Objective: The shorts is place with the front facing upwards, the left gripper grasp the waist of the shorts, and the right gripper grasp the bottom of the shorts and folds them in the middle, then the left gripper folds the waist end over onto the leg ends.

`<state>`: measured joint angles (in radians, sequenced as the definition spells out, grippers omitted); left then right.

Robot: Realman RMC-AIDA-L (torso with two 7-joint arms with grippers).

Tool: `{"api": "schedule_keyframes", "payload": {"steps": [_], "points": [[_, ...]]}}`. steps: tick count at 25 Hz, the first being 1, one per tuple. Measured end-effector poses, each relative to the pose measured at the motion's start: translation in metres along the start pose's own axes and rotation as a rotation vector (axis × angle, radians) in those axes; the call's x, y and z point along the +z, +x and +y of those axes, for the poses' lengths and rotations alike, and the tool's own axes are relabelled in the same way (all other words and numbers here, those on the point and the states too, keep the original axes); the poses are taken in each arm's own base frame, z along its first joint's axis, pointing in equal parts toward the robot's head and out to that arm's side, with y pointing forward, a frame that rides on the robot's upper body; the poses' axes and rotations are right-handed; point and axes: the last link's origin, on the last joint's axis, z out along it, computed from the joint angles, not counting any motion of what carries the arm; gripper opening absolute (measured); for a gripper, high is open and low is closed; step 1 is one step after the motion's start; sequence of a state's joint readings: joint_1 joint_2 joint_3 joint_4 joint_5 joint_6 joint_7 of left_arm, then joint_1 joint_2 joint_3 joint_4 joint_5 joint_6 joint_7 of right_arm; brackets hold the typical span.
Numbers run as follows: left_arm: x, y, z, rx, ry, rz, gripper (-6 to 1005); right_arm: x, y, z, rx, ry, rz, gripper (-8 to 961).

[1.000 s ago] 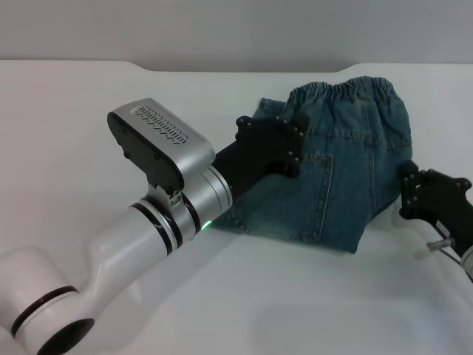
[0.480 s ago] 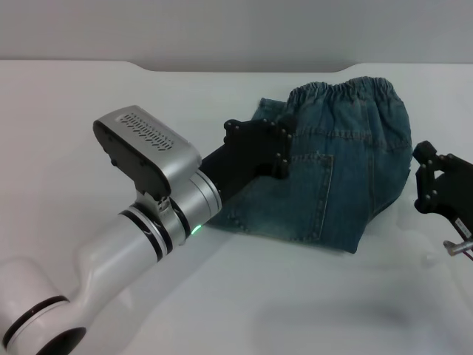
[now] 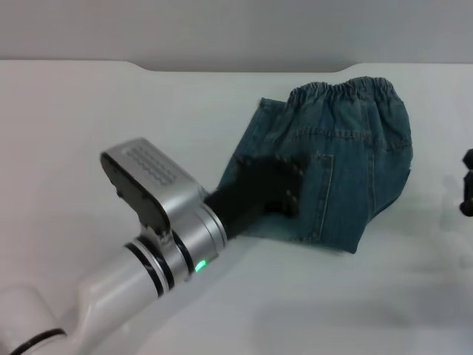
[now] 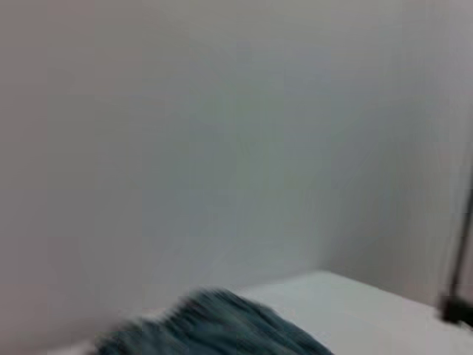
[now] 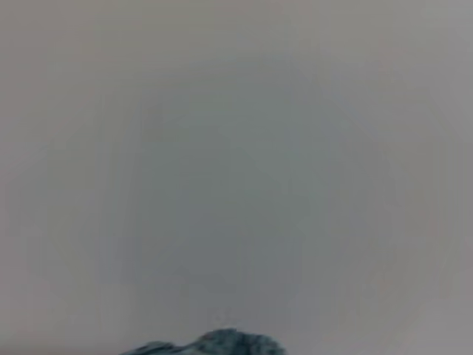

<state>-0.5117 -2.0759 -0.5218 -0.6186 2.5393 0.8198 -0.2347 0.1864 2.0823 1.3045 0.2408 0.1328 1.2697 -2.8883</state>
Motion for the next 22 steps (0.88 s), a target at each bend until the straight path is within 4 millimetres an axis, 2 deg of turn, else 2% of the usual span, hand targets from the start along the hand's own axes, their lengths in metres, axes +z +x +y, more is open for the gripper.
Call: {"api": "schedule_keyframes", "payload": {"steps": [1, 3, 11, 14, 22], "points": [[0.000, 0.000, 0.000, 0.000, 0.000, 0.000, -2, -0.001, 0.000, -0.003, 0.001, 0.014, -0.002, 0], [-0.003, -0.011, 0.019, -0.036, -0.080, -0.047, -2, -0.002, -0.001, -0.005, 0.001, 0.027, -0.005, 0], [-0.003, -0.023, 0.041, -0.108, -0.192, -0.127, -2, 0.001, -0.002, -0.005, 0.000, 0.024, -0.012, 0], [-0.002, -0.025, 0.043, -0.087, -0.213, -0.149, -2, 0.002, -0.003, -0.005, 0.000, 0.024, -0.016, 0], [0.010, -0.020, 0.035, -0.043, -0.190, -0.174, -2, 0.002, -0.005, -0.005, 0.003, 0.025, -0.025, -1]]}}
